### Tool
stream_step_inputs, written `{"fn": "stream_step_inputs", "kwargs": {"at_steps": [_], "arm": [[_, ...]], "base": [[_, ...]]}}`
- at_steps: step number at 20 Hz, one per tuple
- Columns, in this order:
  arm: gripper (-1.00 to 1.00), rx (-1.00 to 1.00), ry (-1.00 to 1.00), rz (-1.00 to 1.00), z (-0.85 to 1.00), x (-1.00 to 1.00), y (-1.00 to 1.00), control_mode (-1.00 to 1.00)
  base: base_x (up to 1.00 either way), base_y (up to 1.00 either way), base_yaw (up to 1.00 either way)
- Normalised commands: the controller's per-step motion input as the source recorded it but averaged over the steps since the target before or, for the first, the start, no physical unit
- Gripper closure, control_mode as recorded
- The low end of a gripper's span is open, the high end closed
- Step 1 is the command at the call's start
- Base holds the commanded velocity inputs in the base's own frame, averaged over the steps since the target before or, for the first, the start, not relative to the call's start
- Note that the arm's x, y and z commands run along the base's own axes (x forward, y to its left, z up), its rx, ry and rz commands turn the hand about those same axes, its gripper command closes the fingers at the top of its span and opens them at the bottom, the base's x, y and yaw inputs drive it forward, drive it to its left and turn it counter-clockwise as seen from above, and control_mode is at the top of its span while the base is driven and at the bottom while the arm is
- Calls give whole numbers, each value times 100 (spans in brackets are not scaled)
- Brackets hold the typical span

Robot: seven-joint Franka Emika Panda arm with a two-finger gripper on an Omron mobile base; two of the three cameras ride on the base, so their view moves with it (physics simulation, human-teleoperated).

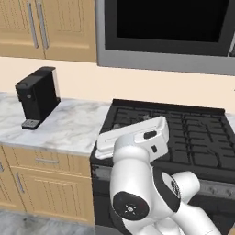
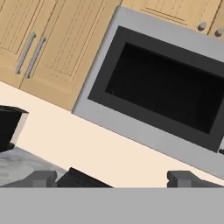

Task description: Close all open cabinet doors.

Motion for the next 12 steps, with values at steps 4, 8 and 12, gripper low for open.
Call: {"fn": "stream_step_inputs", "kwargs": {"at_steps": [4,8,12], "arm": [[-100,0,0,0,0,0,0,100],[-100,0,0,0,0,0,0,100],[-100,0,0,0,0,0,0,100]], "base": [[25,67,3],[13,-46,9],[2,75,1]]}}
